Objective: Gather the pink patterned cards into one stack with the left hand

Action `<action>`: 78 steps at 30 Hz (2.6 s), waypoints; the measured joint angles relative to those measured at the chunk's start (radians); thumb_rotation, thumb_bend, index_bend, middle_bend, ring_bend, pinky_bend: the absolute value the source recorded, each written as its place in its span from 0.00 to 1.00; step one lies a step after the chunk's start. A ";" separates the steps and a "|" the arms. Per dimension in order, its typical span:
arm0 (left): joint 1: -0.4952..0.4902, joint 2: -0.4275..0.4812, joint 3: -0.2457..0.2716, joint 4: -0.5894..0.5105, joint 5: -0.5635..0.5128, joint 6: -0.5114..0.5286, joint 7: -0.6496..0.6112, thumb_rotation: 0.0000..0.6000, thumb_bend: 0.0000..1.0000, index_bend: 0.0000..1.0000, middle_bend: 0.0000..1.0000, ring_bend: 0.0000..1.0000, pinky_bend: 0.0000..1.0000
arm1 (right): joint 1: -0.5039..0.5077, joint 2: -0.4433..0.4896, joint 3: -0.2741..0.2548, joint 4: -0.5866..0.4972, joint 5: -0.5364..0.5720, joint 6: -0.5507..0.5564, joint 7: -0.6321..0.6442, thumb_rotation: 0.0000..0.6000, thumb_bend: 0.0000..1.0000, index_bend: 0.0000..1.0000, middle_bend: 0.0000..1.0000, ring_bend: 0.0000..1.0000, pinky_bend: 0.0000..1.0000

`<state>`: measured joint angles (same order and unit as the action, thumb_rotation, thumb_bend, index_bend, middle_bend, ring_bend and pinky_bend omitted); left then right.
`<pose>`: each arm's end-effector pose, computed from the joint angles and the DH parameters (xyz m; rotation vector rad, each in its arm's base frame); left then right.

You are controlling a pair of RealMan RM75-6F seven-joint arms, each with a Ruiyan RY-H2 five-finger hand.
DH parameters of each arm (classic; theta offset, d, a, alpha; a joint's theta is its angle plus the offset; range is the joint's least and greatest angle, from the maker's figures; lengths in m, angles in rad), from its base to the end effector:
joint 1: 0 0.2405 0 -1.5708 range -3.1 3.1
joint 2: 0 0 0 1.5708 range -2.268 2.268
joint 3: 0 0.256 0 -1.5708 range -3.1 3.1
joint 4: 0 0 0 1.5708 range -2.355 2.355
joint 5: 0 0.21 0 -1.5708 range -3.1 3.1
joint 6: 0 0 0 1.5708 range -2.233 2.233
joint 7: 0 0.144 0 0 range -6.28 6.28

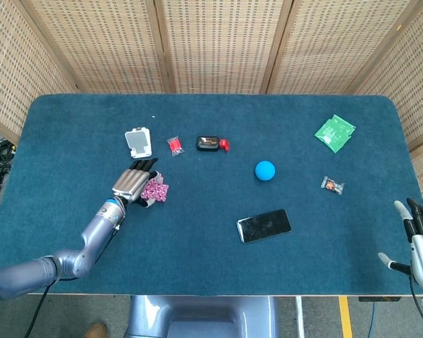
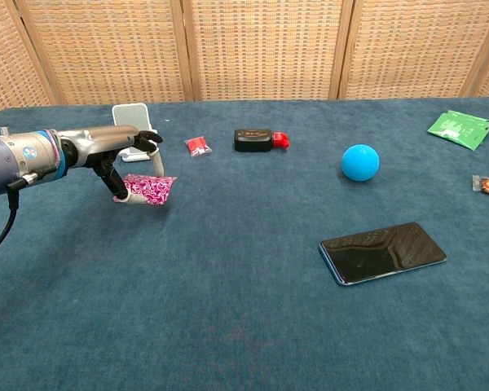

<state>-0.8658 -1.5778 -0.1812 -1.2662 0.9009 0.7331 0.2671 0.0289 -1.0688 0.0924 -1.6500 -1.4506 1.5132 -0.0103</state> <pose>-0.1677 0.3908 -0.0286 -1.8557 -1.1226 -0.7517 -0.3181 -0.1716 0.1840 1.2808 -0.8857 0.8720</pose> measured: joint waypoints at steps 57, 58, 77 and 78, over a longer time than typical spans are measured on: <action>-0.080 -0.109 -0.010 0.233 -0.215 -0.085 0.054 1.00 0.28 0.31 0.00 0.00 0.00 | 0.008 -0.007 0.004 0.009 0.023 -0.019 -0.012 1.00 0.00 0.00 0.00 0.00 0.00; -0.080 -0.109 -0.010 0.233 -0.218 -0.085 0.055 1.00 0.28 0.30 0.00 0.00 0.00 | 0.008 -0.007 0.004 0.009 0.023 -0.019 -0.012 1.00 0.00 0.00 0.00 0.00 0.00; -0.029 -0.018 -0.011 0.073 -0.086 -0.035 -0.022 1.00 0.24 0.08 0.00 0.00 0.00 | 0.003 0.000 -0.001 0.000 0.007 -0.008 -0.002 1.00 0.00 0.00 0.00 0.00 0.00; -0.021 -0.006 -0.011 0.053 -0.058 -0.025 -0.039 1.00 0.21 0.03 0.00 0.00 0.00 | 0.003 0.000 -0.002 0.000 0.005 -0.008 -0.002 1.00 0.00 0.00 0.00 0.00 0.00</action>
<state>-0.8865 -1.5840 -0.1920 -1.2127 0.8430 0.7083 0.2285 0.0318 -1.0688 0.0908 -1.6503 -1.4456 1.5057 -0.0124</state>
